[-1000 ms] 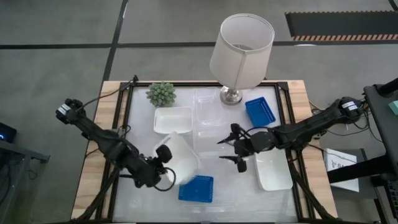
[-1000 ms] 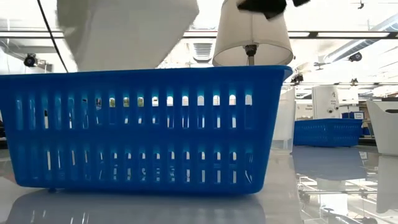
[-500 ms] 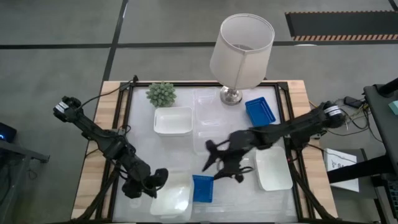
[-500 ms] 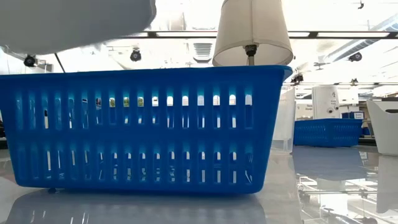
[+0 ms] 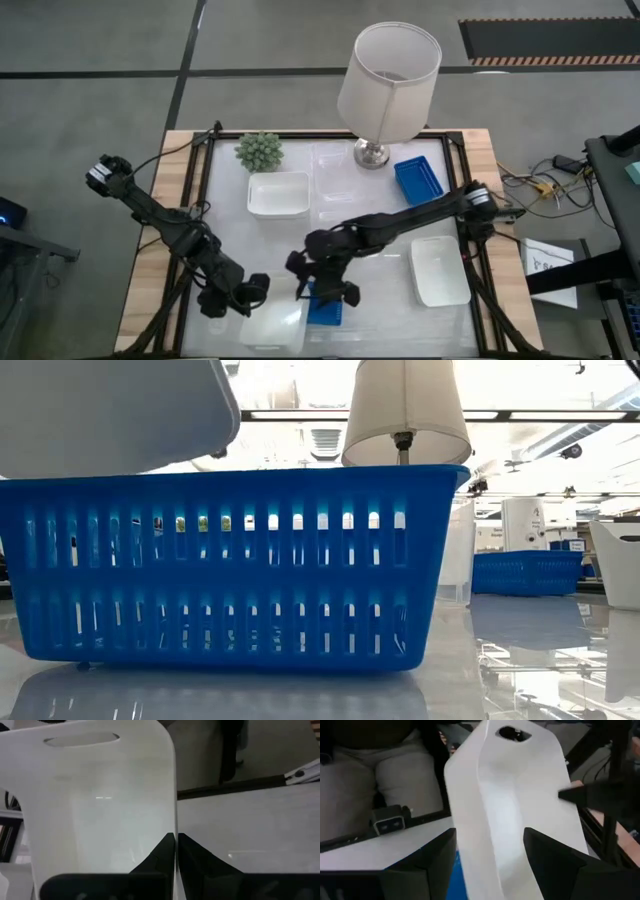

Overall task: Stack baskets by color
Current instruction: Stack the bottom left white bin on top of the top white bin

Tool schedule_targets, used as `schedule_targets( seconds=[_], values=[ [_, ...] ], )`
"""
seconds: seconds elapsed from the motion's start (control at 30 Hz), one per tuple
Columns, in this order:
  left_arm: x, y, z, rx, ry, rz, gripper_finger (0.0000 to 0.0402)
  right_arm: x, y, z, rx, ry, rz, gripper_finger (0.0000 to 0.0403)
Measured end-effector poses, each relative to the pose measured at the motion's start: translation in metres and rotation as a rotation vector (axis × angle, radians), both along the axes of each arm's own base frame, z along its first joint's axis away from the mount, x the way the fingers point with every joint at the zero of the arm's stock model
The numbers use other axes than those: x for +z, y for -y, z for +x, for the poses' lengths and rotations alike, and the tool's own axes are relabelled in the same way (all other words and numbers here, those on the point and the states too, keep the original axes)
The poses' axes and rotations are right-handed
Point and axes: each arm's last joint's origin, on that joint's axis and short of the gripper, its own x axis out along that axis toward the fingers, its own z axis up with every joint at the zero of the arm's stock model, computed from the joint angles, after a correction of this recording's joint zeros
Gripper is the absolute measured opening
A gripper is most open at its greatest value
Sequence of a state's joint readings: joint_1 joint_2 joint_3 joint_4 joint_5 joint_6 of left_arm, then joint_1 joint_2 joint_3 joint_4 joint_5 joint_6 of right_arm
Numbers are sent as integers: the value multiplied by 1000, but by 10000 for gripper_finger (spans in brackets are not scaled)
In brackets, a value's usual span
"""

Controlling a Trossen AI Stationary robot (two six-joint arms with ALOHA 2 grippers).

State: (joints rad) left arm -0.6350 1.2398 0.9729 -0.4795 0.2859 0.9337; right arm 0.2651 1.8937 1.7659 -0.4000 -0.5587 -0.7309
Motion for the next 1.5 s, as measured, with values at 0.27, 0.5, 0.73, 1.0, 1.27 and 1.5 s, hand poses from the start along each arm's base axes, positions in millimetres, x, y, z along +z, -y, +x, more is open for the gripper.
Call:
schedule_targets(
  seconds=[0.27, 0.5, 0.73, 1.0, 1.27, 1.5],
  values=[
    [-6, -5, -2, 49, 15, 47, 0, -15, -7, 31, 10, -79, -38, 224],
    [3, -13, -10, 66, 55, 67, 0, -23, -10, 43, 45, -169, -60, 220],
    [9, -18, -15, 74, 75, 56, 0, -20, -9, 43, 74, -152, -80, 159],
    [12, -17, -11, 109, 93, 11, 0, -21, -11, 40, 139, -145, -78, 25],
    [14, -17, -9, 167, 100, -22, 12, -22, -10, 37, 145, -170, -82, 10],
    [24, -25, -12, 292, 200, 19, 86, -22, -8, 36, 99, -207, -101, 8]
  ],
)
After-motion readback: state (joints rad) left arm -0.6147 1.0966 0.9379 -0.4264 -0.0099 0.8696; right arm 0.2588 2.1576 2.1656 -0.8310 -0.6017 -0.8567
